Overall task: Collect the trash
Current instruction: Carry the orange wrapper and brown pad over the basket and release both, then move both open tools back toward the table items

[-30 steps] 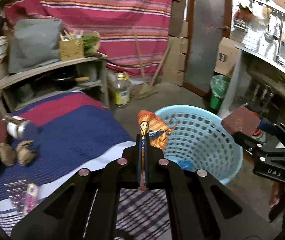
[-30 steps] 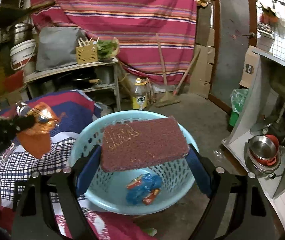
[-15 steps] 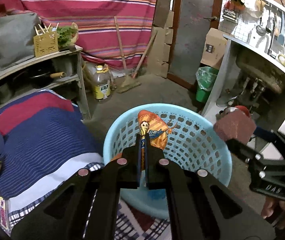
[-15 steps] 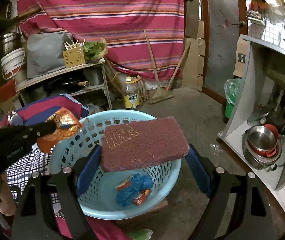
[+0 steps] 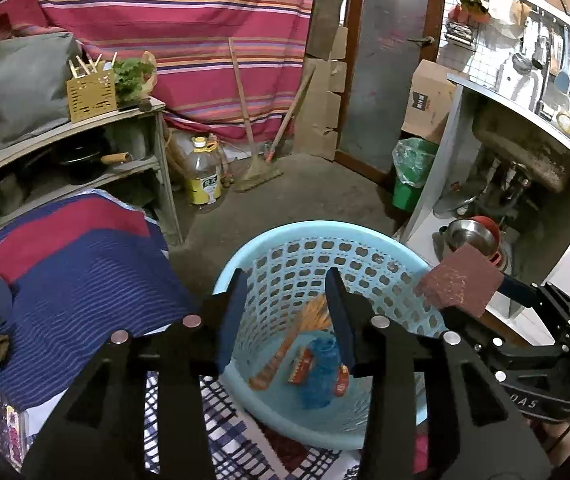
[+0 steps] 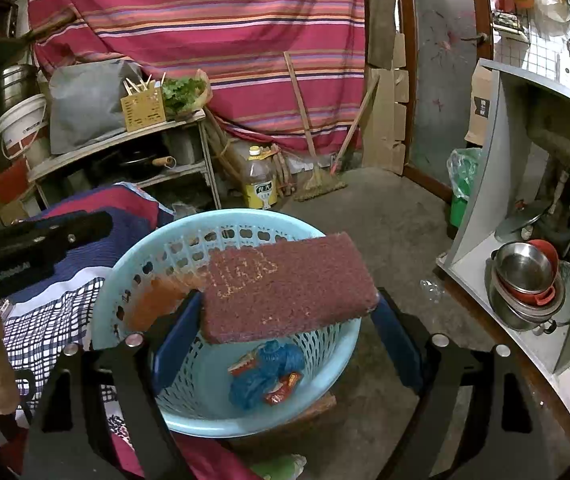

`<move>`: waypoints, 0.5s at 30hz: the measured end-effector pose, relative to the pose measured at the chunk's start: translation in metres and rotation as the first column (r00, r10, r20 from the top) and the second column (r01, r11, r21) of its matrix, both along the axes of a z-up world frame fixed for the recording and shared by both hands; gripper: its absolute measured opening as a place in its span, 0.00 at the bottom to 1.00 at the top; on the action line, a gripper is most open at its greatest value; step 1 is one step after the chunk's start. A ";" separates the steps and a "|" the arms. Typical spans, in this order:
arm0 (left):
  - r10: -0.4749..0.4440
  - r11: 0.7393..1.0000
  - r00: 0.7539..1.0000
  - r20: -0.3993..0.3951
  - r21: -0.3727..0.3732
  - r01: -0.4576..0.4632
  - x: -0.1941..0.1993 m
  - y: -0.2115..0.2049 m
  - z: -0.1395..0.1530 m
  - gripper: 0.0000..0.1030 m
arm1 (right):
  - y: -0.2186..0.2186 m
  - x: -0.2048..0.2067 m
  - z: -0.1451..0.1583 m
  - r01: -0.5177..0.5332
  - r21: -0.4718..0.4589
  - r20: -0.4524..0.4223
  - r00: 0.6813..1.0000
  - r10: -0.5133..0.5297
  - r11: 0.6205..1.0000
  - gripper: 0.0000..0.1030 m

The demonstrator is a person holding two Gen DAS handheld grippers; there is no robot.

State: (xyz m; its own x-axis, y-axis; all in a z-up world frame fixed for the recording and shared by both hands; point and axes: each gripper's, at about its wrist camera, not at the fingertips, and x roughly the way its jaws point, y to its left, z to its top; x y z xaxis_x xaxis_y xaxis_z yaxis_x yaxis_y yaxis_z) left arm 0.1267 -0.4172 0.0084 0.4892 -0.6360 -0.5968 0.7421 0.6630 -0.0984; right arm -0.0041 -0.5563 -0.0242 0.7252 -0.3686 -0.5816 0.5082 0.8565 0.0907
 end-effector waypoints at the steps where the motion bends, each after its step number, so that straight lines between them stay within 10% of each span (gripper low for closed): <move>1: 0.015 1.000 1.000 0.004 0.002 -0.015 0.001 0.004 0.001 0.42 | 0.000 0.000 0.000 -0.001 -0.001 -0.001 1.000 0.001 1.000 0.81; 15: 0.258 0.966 0.953 0.157 -0.006 -0.260 0.003 0.102 0.017 0.92 | 0.027 0.031 -0.004 -0.040 0.010 0.006 0.999 0.040 0.999 0.81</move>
State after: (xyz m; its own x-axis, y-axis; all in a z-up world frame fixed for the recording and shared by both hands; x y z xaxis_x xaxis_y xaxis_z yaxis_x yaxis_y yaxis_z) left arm 0.1293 -0.3155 0.0258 0.7230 -0.4669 -0.5092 0.5501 0.8350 0.0155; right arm 0.0272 -0.5294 -0.0280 0.7428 -0.3333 -0.5807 0.4729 0.8751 0.1025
